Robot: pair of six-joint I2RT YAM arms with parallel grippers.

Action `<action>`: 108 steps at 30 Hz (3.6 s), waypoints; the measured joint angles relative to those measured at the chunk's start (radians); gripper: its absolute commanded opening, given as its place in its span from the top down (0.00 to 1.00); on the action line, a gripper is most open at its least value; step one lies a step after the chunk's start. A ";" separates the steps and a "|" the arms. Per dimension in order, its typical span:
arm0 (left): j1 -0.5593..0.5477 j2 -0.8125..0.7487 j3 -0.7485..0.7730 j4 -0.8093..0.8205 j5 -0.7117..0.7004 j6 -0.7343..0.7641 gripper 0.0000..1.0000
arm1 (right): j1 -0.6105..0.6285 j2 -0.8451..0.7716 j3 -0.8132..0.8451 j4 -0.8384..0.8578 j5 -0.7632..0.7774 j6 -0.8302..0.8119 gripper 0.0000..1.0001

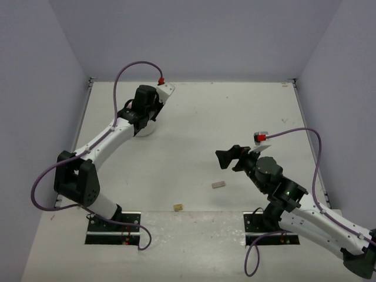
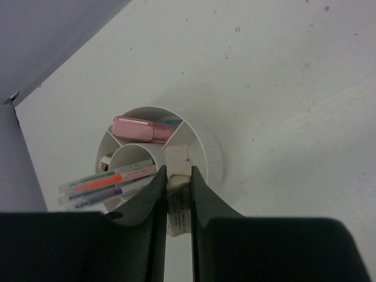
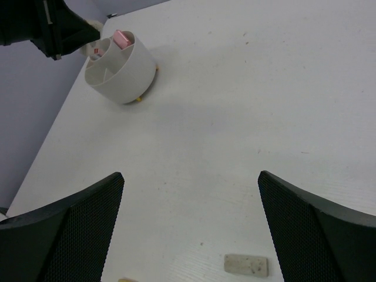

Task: Sort the stationery into containers
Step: Place the stationery in the storage box, then pick up the stationery from the center of the board.

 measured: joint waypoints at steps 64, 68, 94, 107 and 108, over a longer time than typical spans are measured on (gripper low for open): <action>0.031 -0.844 -0.453 -0.154 0.223 -0.531 0.00 | 0.144 0.917 0.301 -0.541 -0.137 0.252 0.14; 0.031 -0.913 -0.483 -0.124 0.253 -0.531 0.00 | 0.144 0.977 0.335 -0.531 -0.131 0.254 0.15; 0.031 -0.918 -0.551 -0.094 0.375 -0.532 0.00 | 0.078 1.011 0.351 -0.437 -0.157 0.230 0.85; 0.031 -0.809 -0.553 -0.052 0.396 -0.770 0.00 | 0.151 0.960 0.316 -0.393 -0.129 0.147 1.00; 0.031 -0.794 -0.559 -0.033 0.426 -0.799 0.00 | 0.169 0.937 0.306 -0.384 -0.128 0.132 1.00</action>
